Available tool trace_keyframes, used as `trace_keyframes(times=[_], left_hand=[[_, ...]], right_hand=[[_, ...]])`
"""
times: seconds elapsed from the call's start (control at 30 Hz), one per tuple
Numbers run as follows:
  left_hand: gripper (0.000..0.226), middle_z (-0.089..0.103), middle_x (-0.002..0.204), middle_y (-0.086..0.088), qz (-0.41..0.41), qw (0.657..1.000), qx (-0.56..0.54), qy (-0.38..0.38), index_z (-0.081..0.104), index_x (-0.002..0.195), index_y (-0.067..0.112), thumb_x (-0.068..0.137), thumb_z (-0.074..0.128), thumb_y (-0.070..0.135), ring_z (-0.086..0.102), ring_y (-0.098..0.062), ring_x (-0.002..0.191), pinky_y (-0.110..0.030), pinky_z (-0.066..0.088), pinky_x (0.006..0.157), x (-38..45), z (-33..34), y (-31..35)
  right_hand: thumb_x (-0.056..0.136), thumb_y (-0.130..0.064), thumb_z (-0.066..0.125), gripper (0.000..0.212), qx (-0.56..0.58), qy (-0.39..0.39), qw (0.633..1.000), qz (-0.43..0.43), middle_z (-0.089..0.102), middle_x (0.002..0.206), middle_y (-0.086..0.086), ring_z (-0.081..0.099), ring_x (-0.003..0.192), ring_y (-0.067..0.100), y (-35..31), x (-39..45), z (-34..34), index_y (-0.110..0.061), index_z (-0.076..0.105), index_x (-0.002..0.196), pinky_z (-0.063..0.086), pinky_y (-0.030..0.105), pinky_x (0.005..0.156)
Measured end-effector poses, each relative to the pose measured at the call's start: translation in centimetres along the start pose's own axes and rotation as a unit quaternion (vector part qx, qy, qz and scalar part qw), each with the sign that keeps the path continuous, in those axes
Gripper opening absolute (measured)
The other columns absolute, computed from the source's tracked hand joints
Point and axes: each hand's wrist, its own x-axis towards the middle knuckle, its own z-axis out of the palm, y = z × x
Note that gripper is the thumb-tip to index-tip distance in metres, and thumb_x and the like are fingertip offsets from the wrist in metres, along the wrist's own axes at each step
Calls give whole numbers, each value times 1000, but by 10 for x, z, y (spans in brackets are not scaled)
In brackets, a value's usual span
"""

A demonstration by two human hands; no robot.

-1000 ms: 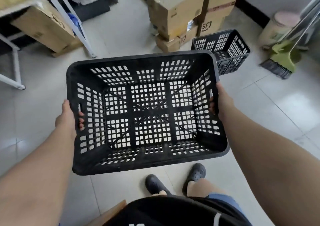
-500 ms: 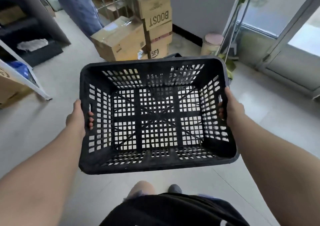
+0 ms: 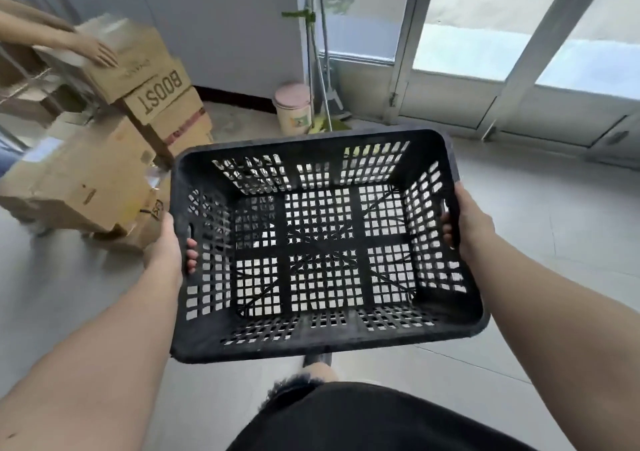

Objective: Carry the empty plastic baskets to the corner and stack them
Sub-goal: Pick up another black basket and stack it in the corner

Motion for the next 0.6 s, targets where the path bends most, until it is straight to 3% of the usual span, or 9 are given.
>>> trace_keyframes(times=[0.13, 0.33, 0.6], left_hand=[[72, 45, 47, -2, 25, 997, 48, -52, 48, 63, 12, 76, 39, 82, 36, -18, 43, -27, 33, 44, 28, 72, 49], [68, 43, 55, -4, 76, 982, 112, -129, 47, 60, 13, 79, 40, 79, 34, -17, 38, -26, 31, 44, 34, 192, 108], [66, 49, 57, -5, 127, 952, 185, -209, 53, 63, 11, 78, 47, 75, 37, -18, 43, -27, 35, 47, -6, 361, 135]], right_hand=[[57, -72, 65, 60, 48, 62, 997, 16, 54, 58, 0, 41, 41, 12, -16, 31, -6, -15, 63, 74, 35, 23, 39], [69, -68, 63, 54, 131, 166, 977, 25, 54, 56, -1, 39, 38, 10, -34, 60, -41, -14, 64, 75, 34, 21, 38], [73, -64, 65, 53, 213, 283, 934, 40, 56, 59, 0, 39, 40, 11, -57, 104, -121, -11, 65, 82, 35, 19, 36]])
